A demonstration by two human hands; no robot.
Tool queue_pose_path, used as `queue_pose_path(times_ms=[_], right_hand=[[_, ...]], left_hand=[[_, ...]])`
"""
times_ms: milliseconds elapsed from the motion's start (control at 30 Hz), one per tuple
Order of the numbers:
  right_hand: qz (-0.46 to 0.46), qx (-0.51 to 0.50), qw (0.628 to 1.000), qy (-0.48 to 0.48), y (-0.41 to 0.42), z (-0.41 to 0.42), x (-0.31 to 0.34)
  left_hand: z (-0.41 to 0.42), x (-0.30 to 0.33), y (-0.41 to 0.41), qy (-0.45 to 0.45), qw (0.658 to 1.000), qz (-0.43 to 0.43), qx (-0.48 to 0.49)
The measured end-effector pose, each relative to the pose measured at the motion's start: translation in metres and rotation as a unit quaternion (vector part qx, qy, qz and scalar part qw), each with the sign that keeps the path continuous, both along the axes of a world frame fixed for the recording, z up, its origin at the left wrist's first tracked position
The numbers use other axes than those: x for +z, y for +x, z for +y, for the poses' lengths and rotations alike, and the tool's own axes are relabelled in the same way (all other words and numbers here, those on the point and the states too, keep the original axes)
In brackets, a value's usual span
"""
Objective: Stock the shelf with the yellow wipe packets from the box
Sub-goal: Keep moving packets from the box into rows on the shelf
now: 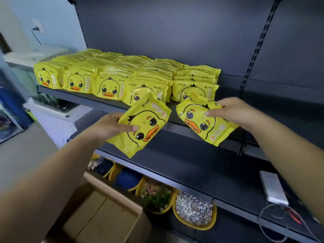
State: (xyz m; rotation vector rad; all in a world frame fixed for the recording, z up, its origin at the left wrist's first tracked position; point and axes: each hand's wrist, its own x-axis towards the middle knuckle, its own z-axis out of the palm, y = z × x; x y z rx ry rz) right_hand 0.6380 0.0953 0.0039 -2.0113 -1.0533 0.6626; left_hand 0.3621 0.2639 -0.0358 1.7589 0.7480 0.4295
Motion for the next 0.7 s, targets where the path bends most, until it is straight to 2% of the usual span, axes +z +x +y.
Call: queue_pose_path(times_ms=[233, 500, 600, 700], right_hand=[[-0.165, 0.03, 0.983, -0.075, 0.039, 0.072, 0.02], [-0.299, 0.059, 0.944, -0.125, 0.062, 0.132, 0.017], [-0.307, 0.058, 0.942, -0.119, 0.066, 0.136, 0.017], [-0.26, 0.057, 0.96, -0.084, 0.076, 0.132, 0.017]], left_hand=[[0.046, 0.023, 0.051, 0.033, 0.993, 0.077, -0.078], [0.083, 0.039, 0.109, 0.145, 0.963, 0.145, -0.172], [0.081, 0.043, 0.128, 0.163, 0.952, 0.148, -0.213], [0.074, 0.039, 0.142, 0.184, 0.943, 0.148, -0.234]])
